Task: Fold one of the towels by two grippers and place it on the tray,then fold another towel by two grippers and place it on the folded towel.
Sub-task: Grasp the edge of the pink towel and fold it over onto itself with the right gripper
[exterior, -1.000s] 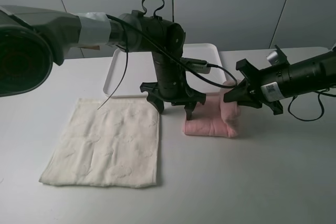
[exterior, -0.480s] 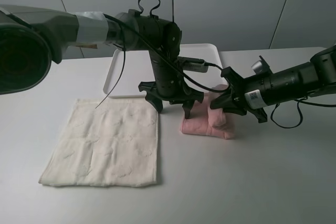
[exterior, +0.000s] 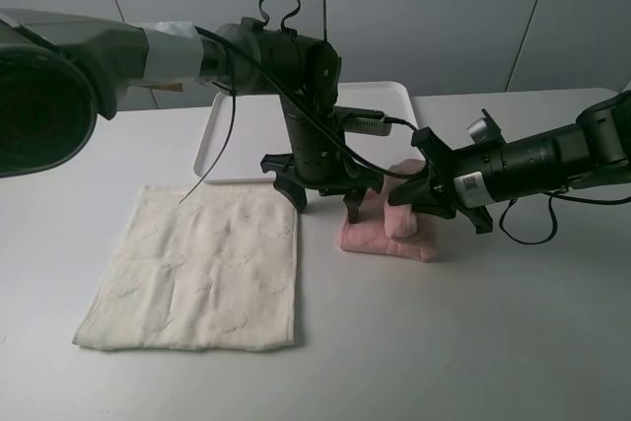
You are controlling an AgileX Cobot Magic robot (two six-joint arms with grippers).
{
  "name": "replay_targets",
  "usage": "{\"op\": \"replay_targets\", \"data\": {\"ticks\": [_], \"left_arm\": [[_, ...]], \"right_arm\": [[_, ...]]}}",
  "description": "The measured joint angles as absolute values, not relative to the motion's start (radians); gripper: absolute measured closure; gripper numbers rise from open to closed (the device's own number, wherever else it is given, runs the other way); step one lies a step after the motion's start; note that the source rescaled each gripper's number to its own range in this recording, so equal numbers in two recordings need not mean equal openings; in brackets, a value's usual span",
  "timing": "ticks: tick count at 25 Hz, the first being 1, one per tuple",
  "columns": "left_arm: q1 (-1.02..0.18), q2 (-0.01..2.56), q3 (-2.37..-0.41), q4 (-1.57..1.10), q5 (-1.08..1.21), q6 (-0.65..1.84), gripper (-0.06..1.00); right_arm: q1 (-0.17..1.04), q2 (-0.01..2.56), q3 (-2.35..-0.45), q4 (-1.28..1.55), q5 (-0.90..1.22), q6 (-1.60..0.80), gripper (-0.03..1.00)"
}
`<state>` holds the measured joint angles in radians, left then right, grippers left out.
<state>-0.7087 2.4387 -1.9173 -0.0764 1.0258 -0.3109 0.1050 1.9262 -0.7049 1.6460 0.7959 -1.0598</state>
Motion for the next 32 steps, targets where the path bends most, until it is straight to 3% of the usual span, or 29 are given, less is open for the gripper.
{"op": "replay_targets", "data": {"ticks": [24, 32], "left_arm": [[-0.606, 2.447, -2.265, -0.159, 1.211, -0.232, -0.06], [-0.586, 2.447, -2.267, -0.161, 1.216, -0.209, -0.06]], "right_arm": [[0.107, 1.926, -0.703, 1.708, 0.804, -1.062, 0.92], [0.107, 1.926, -0.699, 1.739, 0.881, -1.116, 0.5]]}}
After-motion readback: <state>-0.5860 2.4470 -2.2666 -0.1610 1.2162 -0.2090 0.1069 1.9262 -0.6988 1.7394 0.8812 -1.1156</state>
